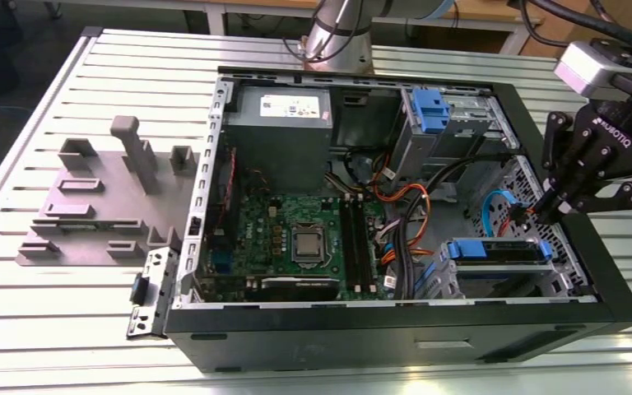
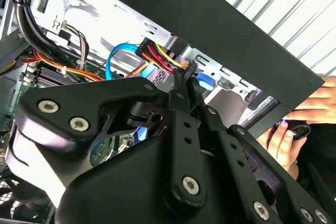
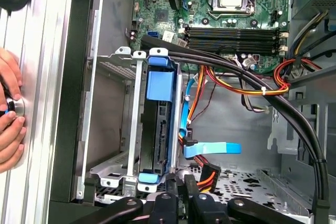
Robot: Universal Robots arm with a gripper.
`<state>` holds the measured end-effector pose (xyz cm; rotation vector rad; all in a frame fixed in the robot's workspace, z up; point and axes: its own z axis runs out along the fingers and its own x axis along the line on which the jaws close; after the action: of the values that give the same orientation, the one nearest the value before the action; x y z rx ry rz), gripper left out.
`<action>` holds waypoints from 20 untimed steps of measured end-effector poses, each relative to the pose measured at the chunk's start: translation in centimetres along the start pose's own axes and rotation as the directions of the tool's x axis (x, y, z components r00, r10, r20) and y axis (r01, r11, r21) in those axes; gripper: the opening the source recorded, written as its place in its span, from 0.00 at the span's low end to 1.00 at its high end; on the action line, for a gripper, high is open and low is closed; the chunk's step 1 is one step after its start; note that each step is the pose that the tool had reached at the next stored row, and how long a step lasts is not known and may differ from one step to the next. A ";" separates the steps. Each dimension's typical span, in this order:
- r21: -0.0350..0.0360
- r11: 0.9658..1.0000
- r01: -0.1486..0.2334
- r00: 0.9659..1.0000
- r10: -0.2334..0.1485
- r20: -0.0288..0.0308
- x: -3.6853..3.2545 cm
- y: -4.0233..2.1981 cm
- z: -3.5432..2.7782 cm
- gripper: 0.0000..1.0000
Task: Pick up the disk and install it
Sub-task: 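Insert the first disk wire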
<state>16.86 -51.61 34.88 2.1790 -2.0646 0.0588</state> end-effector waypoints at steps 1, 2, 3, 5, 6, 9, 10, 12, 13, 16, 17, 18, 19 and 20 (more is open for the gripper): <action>0.000 1.000 0.000 1.000 0.000 0.000 0.00 0.00 0.00 0.17; 0.000 1.000 0.000 1.000 0.000 -0.001 0.00 0.00 0.00 0.17; 0.001 1.000 0.000 1.000 0.000 -0.001 0.00 0.00 0.00 0.17; 0.002 1.000 0.000 1.000 0.000 -0.001 -0.01 0.05 0.00 0.17; 0.003 1.000 -0.001 1.000 0.001 -0.001 -0.02 0.14 0.00 0.17; 0.010 1.000 -0.001 1.000 0.001 -0.002 -0.04 0.63 0.04 0.17; 0.013 1.000 -0.002 1.000 0.002 -0.002 -0.05 0.82 0.06 0.17; 0.019 1.000 -0.002 1.000 0.003 -0.002 -0.07 1.17 0.08 0.17; 0.022 1.000 -0.003 1.000 0.003 -0.002 -0.08 1.31 0.09 0.17; 0.031 1.000 -0.004 1.000 0.004 -0.002 0.07 1.47 0.15 0.17; 0.034 0.999 -0.004 1.000 0.004 -0.001 0.26 1.49 0.20 0.17; 0.036 0.999 -0.005 1.000 0.004 0.001 0.44 1.51 0.25 0.17; 0.039 0.999 -0.005 1.000 0.005 0.004 0.62 1.55 0.32 0.17; 0.041 0.999 -0.005 1.000 0.005 0.006 0.77 1.61 0.36 0.17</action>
<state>15.27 -52.49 34.74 2.2008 -2.0904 0.0960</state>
